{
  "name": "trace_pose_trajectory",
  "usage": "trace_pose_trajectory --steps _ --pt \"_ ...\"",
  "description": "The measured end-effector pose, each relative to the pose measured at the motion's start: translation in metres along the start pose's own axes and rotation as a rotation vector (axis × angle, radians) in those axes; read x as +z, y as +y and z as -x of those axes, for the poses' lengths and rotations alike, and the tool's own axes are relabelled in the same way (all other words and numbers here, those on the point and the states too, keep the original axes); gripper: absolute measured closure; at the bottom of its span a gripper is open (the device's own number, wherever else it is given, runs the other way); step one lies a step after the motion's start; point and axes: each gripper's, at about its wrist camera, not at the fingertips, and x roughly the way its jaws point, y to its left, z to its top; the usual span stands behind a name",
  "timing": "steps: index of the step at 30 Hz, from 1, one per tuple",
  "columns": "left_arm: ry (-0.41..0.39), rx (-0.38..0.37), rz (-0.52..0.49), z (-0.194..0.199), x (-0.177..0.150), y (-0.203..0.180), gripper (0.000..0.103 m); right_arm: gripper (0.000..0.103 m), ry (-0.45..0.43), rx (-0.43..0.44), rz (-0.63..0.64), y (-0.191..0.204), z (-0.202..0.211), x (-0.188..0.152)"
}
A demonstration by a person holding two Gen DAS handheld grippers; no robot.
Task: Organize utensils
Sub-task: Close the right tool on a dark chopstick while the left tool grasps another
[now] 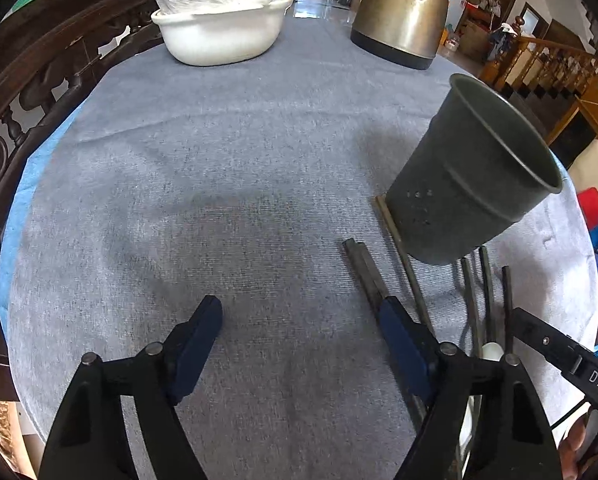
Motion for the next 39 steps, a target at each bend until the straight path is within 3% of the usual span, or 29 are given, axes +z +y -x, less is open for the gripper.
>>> trace_pose_trajectory --steps 10,17,19,23,39 --pt "0.012 -0.017 0.002 -0.006 0.006 0.005 0.021 0.077 -0.003 -0.026 0.026 0.004 -0.003 -0.001" --pt "0.024 0.012 -0.012 -0.008 0.006 0.015 0.022 0.081 -0.016 -0.051 0.018 -0.005 0.003 -0.002" --pt "0.022 -0.013 0.003 -0.004 0.007 0.018 0.022 0.081 -0.021 -0.062 0.011 -0.007 0.005 -0.001" --pt "-0.004 -0.022 -0.015 0.002 0.013 0.016 0.022 0.081 -0.026 -0.04 -0.007 -0.011 0.008 -0.001" --pt "0.036 -0.012 -0.04 -0.016 0.018 0.001 0.022 0.081 -0.036 -0.035 0.004 -0.007 0.003 -0.002"
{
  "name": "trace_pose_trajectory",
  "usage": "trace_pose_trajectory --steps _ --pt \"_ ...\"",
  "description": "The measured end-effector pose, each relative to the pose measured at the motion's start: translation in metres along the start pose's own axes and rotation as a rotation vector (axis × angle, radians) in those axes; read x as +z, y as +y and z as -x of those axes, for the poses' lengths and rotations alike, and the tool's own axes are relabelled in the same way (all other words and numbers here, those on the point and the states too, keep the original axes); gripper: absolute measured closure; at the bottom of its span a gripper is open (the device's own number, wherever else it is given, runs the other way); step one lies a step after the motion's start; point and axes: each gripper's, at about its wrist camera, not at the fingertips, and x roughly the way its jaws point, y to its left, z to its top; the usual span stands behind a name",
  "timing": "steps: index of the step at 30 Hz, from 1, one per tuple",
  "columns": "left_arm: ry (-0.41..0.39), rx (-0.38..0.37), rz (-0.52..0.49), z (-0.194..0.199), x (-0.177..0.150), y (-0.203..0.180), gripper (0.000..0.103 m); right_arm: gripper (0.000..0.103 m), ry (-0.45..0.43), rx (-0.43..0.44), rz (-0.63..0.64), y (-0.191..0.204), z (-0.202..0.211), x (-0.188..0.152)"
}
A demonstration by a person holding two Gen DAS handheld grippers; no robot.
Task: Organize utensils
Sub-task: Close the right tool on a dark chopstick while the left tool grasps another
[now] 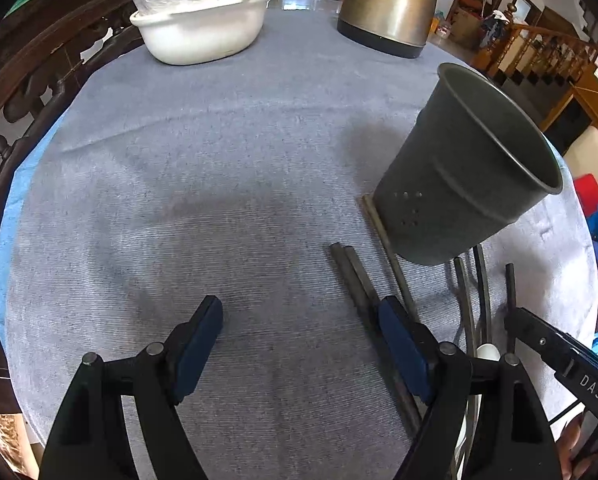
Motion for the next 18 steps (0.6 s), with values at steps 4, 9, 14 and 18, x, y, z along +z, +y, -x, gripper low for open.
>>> trace_pose_trajectory --steps 4,9,14,18 --pt "0.002 0.0 0.007 0.009 -0.007 0.003 0.022 0.081 0.005 0.012 -0.011 -0.004 0.002 0.001" --pt "-0.004 0.023 -0.011 0.017 -0.015 0.013 0.022 0.081 0.002 0.011 -0.009 -0.005 0.002 0.0" --pt "0.003 0.012 -0.01 0.023 -0.016 0.014 0.022 0.081 0.004 0.008 -0.008 -0.005 0.003 0.0" --pt "0.017 0.002 0.001 0.018 -0.011 0.014 0.027 0.081 0.034 -0.025 0.012 0.002 0.001 0.005"
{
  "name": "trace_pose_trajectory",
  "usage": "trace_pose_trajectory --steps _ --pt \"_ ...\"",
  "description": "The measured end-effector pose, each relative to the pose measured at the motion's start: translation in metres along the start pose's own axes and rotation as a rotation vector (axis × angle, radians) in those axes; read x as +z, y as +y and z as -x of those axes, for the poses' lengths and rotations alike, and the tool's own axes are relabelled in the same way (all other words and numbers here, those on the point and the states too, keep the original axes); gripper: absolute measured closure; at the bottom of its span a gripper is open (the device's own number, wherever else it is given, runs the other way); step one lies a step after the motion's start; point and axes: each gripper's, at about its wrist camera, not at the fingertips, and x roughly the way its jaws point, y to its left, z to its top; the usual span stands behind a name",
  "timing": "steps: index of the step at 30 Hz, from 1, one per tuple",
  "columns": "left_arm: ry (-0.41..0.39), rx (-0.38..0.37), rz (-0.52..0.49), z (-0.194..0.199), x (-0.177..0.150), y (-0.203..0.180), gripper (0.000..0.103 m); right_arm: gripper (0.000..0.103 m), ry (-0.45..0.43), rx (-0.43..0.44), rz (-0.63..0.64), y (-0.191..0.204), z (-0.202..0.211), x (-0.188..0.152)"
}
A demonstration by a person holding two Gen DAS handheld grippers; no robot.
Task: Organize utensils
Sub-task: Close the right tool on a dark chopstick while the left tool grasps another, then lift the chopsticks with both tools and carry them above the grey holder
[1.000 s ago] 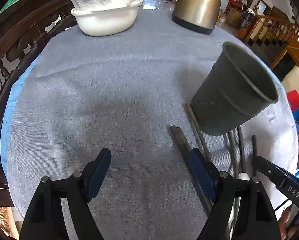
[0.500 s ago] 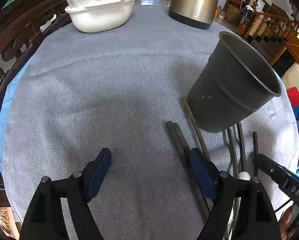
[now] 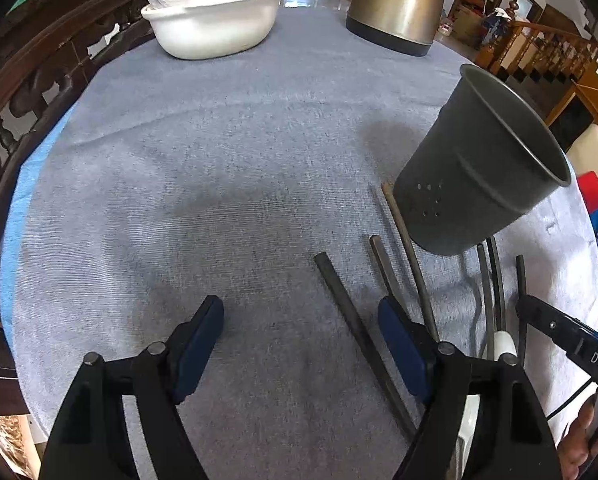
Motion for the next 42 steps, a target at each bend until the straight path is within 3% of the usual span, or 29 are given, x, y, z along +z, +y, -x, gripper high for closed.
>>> trace_pose_trajectory --steps 4,8,11,17,29,42 --pt "-0.016 0.006 -0.012 0.0 0.003 -0.003 0.041 0.081 0.026 -0.049 0.027 0.01 -0.005 0.009" --pt "-0.027 -0.018 -0.011 0.001 0.004 -0.001 0.067 0.081 0.032 -0.116 0.099 0.025 -0.011 0.014" --pt "-0.031 -0.039 -0.01 0.001 0.007 0.0 0.084 0.092 0.019 -0.169 0.153 0.033 -0.013 0.014" --pt "-0.057 -0.047 -0.021 0.011 -0.006 -0.015 0.095 0.095 -0.035 -0.142 0.149 0.027 -0.006 0.007" --pt "-0.24 0.034 -0.093 0.086 -0.025 -0.039 0.095 0.095 -0.179 -0.045 0.136 0.023 0.051 -0.01" --pt "-0.39 0.1 -0.139 0.138 -0.032 -0.05 0.096 0.096 -0.316 0.012 0.166 0.03 0.117 -0.024"
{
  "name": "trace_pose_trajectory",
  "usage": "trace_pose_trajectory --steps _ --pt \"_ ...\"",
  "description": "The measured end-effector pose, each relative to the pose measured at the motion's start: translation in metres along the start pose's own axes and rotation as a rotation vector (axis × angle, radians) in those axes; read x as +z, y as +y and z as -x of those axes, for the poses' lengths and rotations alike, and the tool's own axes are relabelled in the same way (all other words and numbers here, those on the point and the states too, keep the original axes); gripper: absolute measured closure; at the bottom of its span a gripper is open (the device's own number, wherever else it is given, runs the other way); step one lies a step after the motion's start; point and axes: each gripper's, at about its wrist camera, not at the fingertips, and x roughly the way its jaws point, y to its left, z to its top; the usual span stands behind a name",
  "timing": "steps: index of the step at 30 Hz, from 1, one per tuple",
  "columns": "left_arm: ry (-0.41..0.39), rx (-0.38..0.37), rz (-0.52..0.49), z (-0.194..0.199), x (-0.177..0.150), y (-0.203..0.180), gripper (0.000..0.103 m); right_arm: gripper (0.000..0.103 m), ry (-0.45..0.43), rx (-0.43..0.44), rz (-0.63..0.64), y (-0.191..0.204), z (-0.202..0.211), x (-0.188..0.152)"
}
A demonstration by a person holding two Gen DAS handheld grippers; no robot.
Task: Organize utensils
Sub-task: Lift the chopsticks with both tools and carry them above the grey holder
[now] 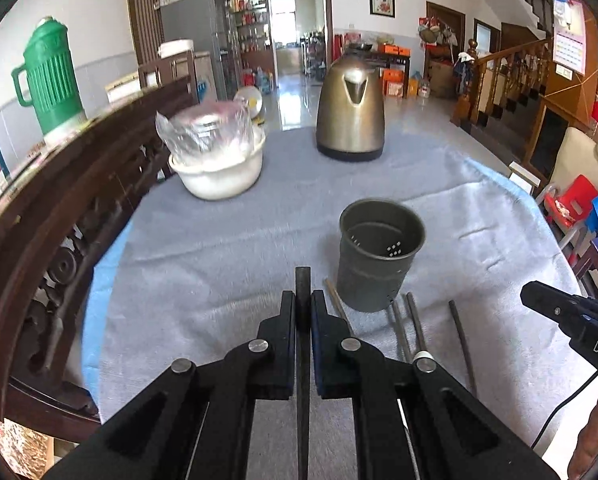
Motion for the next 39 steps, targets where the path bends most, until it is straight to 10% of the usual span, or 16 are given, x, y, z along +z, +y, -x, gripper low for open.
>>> trace_pose_trajectory --steps 12,19,22,32,39 --pt "-0.052 0.008 -0.001 0.027 -0.002 -0.001 0.096 0.088 0.133 -0.009 -0.128 -0.028 -0.01 -0.002" --pt "-0.086 -0.026 0.032 0.042 -0.006 0.013 0.096 0.043 0.291 -0.064 -0.138 -0.046 -0.063 -0.001" --pt "-0.105 -0.041 0.051 0.05 -0.01 0.021 0.096 0.044 0.295 -0.096 -0.108 -0.043 -0.079 -0.001" --pt "-0.17 -0.063 0.105 0.075 -0.017 0.049 0.096 0.095 0.379 -0.25 0.034 -0.019 -0.132 -0.007" --pt "-0.145 -0.074 0.126 0.065 -0.018 0.063 0.096 0.096 0.3 -0.226 0.019 -0.024 -0.1 -0.007"
